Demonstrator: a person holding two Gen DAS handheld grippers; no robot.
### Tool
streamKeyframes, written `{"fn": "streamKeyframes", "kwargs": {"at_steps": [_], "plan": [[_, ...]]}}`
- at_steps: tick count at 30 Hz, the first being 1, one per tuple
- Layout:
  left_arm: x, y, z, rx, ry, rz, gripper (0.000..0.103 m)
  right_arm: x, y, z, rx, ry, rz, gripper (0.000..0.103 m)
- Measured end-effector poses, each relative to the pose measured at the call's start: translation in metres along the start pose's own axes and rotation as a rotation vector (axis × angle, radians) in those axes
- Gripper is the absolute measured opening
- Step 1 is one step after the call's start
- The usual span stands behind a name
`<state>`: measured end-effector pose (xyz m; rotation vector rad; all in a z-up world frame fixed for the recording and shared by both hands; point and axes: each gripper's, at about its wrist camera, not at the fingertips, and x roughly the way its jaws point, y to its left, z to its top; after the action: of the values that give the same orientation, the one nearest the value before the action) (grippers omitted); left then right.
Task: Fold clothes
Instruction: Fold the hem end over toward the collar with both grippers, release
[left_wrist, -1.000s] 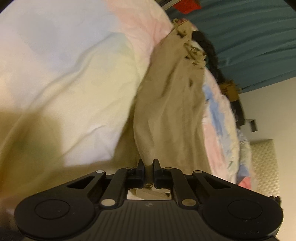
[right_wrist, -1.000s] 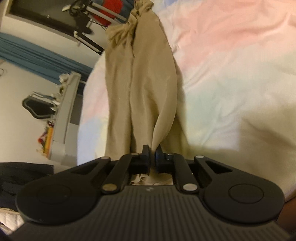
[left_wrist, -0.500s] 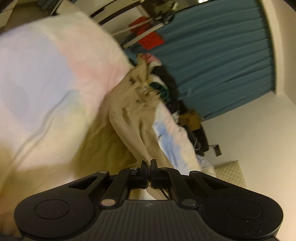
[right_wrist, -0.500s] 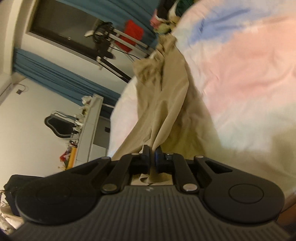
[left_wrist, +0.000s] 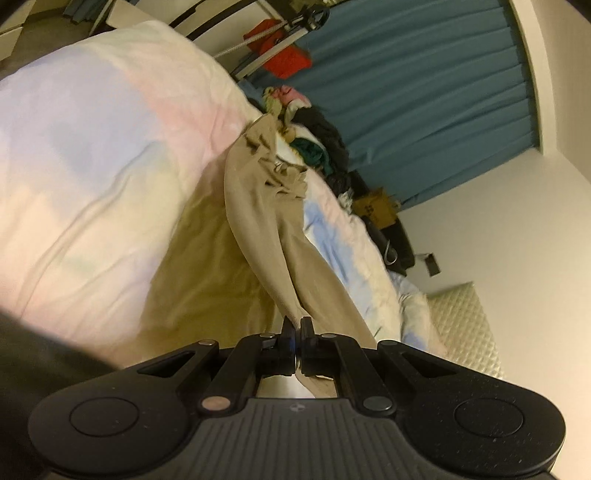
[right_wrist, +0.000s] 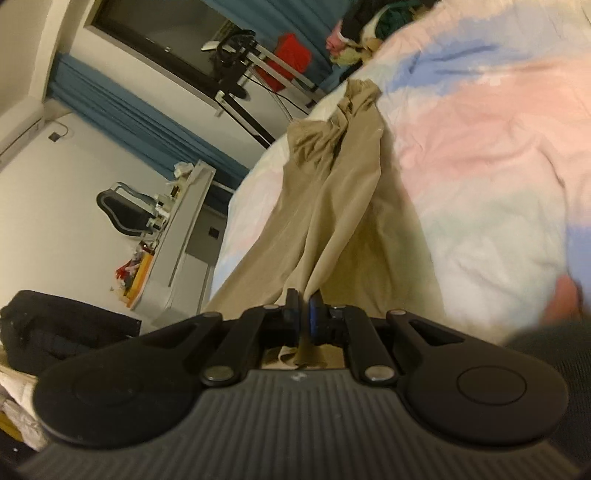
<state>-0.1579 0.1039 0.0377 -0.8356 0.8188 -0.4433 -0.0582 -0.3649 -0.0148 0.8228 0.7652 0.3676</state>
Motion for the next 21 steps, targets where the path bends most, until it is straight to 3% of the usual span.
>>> {"fn": "streamKeyframes", "kwargs": {"at_steps": [3, 6, 13, 21], "plan": [[0.004, 0.0, -0.001, -0.003, 0.008, 0.015, 0.002, -0.002, -0.01, -0.001, 0.05, 0.008, 0.005, 0.008], [0.029, -0.01, 0.02, 0.004, 0.009, 0.036, 0.002, 0.009, -0.017, 0.014, 0.101, 0.009, 0.006, 0.008], [0.084, -0.034, 0.093, 0.065, 0.037, 0.073, 0.002, 0.049, -0.018, 0.069, 0.155, -0.011, -0.019, 0.008], [0.179, -0.044, 0.18, 0.16, 0.005, 0.184, 0.002, 0.132, -0.024, 0.149, 0.175, -0.021, -0.099, 0.009]]}}
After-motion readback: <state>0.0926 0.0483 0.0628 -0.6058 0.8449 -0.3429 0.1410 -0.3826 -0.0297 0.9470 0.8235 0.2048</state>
